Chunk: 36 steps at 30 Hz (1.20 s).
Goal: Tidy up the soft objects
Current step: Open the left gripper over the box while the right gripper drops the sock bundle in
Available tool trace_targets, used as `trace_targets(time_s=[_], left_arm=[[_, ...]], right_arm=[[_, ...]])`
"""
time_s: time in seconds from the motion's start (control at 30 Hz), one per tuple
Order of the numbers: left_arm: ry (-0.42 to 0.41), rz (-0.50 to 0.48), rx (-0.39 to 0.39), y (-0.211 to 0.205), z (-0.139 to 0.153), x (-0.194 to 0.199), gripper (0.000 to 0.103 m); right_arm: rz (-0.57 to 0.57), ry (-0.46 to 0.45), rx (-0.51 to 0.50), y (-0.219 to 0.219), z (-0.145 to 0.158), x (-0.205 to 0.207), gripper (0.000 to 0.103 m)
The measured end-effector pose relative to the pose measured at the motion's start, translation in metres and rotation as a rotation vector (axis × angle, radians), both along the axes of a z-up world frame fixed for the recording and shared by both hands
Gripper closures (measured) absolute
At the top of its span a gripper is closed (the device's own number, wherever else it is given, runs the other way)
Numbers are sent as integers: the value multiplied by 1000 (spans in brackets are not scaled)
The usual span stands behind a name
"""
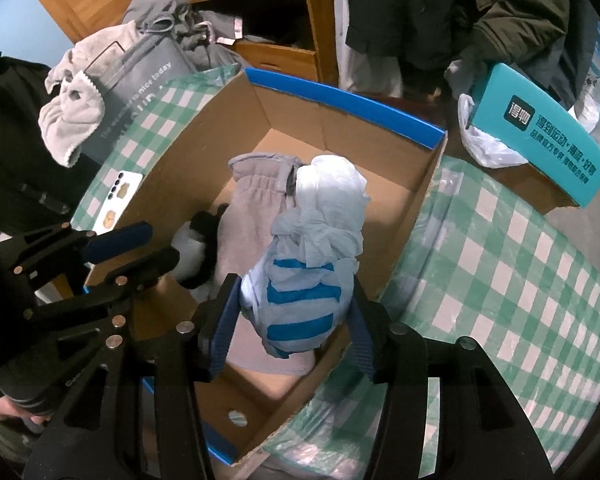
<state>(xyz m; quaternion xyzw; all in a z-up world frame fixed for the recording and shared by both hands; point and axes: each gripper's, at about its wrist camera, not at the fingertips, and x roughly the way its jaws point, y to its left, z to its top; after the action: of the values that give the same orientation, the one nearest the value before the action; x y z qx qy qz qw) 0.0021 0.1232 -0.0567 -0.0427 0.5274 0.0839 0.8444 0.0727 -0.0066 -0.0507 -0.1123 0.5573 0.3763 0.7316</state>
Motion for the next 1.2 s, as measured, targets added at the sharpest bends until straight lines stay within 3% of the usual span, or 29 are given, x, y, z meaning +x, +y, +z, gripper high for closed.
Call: trace_targets(time_s=[0.07,0.37,0.57,0.63,0.67,0.83,0.97,1.2], left_arm=[[-8,2,4,-1,4,-1,59],[-34,8,8,-4,22,-3,35],[-40,20,19,-8,32,-5,34],[-45,15,26,-12,35,-7,26],[-50,10,37,-14,37,-7,22],[-94,-22,125,-31,51,-12,22],[-116,-37,112,-37,60,-14,15],[-142,-43,122,-48,68,-14,14]], right_arm=[[2,-4,4,-2,2,-1,48],[-38,-24,48,-18,18,0,38],[-96,-60,68,-40,34,-2,37],[-119,-78,75,-50,41,-3,37],[-128,-83,78,-54,43,-4,37],[-183,-121,89,-77,55,-8,36],[-215,-155,99,-94,65,-11,36],[-247,-208,120,-117,74,-19,36]])
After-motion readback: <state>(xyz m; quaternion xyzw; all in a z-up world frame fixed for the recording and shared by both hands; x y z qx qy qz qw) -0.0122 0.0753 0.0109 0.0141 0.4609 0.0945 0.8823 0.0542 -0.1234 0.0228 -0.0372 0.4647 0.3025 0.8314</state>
